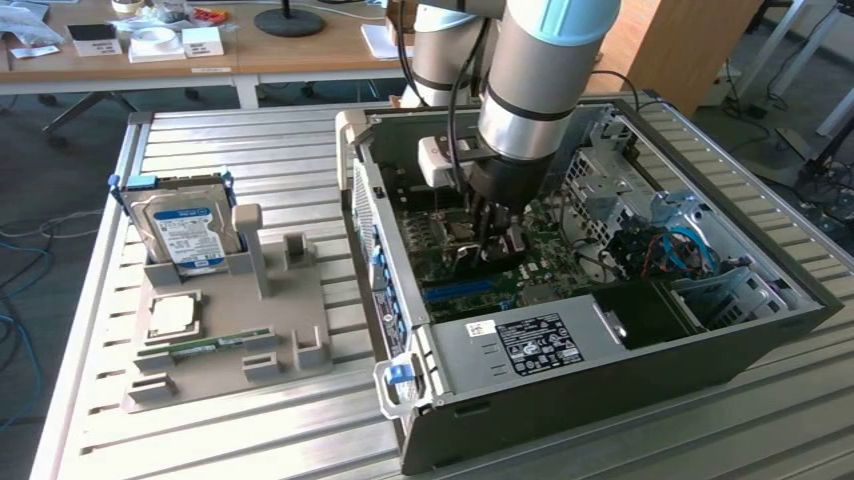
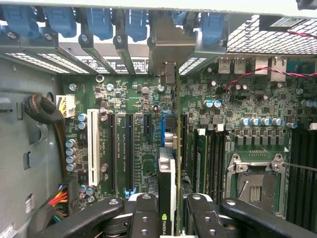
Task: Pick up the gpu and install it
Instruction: 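Insert the gpu into the slot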
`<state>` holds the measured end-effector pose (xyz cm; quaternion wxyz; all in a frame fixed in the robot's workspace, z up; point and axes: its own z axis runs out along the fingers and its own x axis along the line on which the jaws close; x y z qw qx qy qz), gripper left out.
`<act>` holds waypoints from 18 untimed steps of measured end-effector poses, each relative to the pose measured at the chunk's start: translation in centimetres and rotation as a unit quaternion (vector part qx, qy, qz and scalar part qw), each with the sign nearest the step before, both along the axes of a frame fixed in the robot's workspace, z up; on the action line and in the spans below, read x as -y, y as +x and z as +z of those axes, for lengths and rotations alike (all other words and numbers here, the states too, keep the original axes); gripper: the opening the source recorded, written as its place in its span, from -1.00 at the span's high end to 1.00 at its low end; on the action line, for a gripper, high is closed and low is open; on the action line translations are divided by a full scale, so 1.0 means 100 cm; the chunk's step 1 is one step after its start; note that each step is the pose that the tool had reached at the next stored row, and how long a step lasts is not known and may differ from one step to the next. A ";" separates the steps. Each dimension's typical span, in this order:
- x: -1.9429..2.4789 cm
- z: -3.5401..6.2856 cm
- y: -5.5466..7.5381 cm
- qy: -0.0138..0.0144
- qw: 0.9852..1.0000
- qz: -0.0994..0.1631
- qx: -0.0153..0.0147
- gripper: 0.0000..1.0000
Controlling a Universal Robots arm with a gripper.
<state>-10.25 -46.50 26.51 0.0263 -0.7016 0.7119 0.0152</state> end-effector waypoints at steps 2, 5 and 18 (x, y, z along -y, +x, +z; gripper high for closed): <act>0.0000 -0.0010 0.000 0.000 1.000 0.000 0.000 0.47; 0.0000 -0.0014 -0.001 0.000 1.000 0.000 0.000 0.47; -0.0001 -0.0018 -0.002 0.000 1.000 0.000 0.000 0.47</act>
